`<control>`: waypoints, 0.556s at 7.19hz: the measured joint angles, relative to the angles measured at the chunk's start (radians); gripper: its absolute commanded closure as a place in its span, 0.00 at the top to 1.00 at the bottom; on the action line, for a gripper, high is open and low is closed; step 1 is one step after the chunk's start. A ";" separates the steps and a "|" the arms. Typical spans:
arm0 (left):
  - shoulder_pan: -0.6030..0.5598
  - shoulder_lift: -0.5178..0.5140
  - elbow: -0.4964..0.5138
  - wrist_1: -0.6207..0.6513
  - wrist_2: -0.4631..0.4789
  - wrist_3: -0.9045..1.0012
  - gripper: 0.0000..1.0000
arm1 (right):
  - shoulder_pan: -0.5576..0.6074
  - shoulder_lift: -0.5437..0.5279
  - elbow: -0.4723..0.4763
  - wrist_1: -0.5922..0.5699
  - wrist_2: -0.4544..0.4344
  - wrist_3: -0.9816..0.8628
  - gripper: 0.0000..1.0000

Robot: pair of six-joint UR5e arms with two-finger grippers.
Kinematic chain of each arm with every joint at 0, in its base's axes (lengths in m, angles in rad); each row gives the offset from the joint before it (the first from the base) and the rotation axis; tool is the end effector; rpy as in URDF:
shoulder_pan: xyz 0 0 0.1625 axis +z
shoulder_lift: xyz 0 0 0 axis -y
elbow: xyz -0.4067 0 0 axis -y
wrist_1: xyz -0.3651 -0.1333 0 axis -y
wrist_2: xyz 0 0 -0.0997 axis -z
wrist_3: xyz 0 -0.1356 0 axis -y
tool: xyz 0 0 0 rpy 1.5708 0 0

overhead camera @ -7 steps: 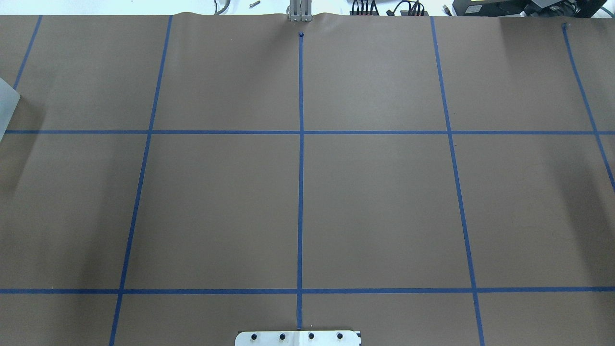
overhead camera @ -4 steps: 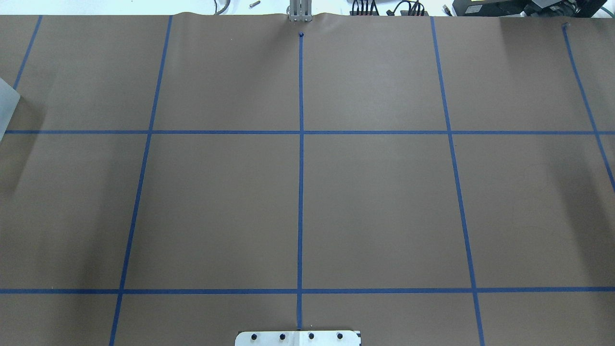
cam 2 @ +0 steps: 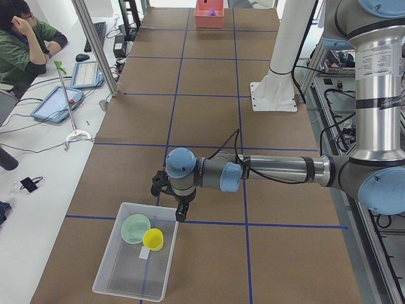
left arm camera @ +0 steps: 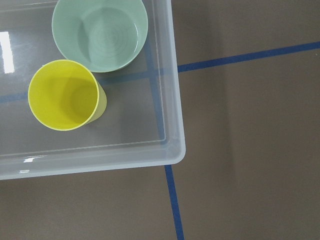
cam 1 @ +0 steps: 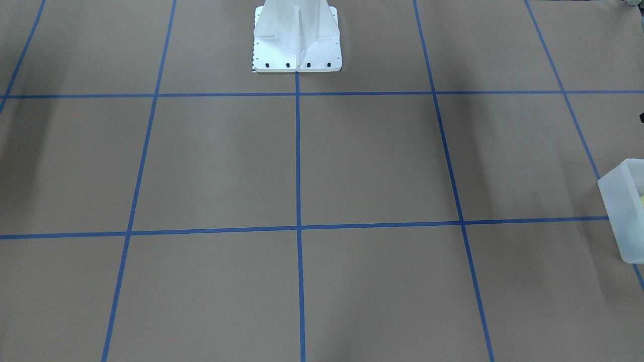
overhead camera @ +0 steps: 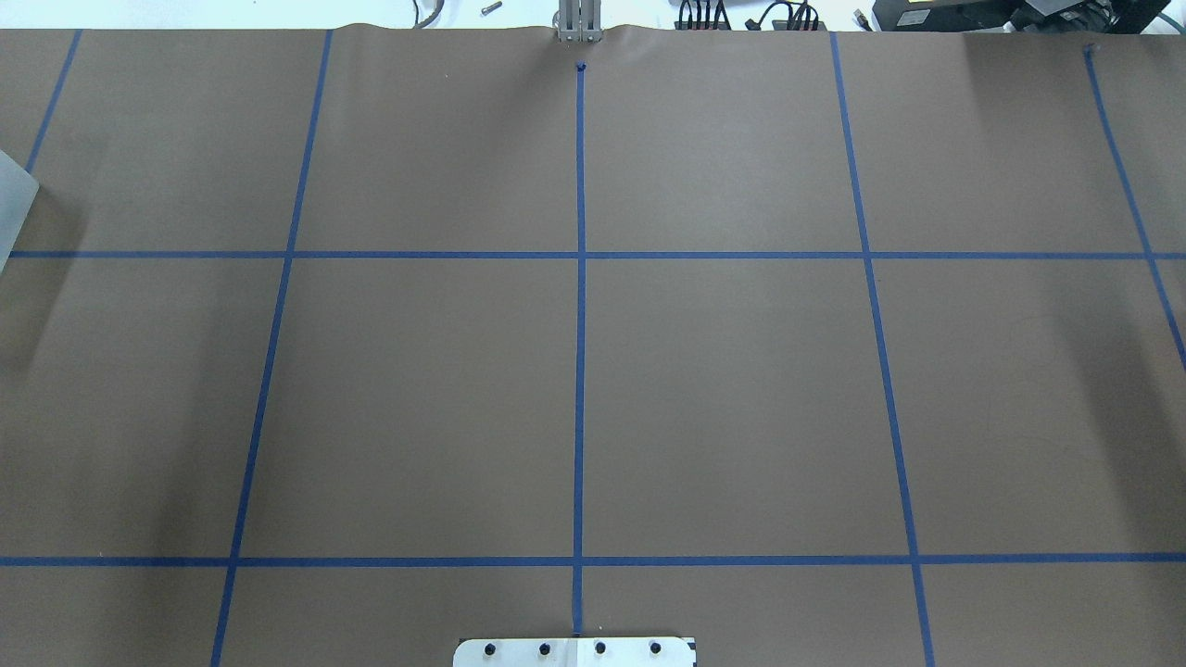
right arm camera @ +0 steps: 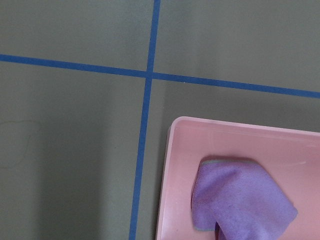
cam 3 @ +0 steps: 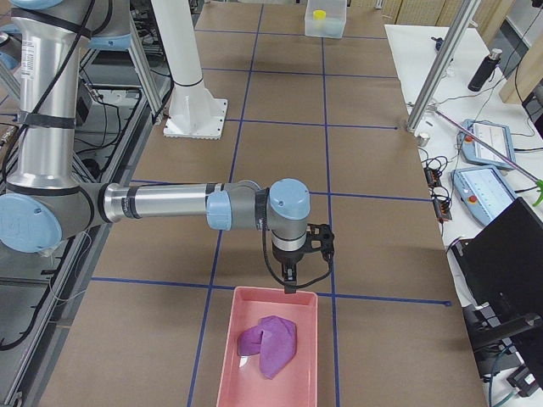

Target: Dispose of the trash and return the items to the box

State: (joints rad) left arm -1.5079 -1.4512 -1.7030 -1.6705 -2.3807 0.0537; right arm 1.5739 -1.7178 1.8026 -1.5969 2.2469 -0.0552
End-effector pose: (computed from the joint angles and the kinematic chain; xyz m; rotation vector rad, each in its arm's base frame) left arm -0.0082 -0.4275 0.6434 0.1025 0.8103 0.1555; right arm 0.0497 -0.4098 0.6336 0.0761 -0.6741 -0.0699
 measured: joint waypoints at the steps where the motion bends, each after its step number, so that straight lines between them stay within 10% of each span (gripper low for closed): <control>1: 0.000 0.001 0.000 0.000 0.000 0.000 0.99 | 0.000 0.000 0.001 0.000 0.000 0.000 1.00; 4: 0.000 0.002 0.000 0.000 0.000 0.000 0.99 | 0.000 -0.003 0.015 -0.001 0.001 0.000 1.00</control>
State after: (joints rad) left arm -1.5079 -1.4497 -1.7027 -1.6705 -2.3809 0.0538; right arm 1.5739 -1.7213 1.8179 -1.5978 2.2482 -0.0552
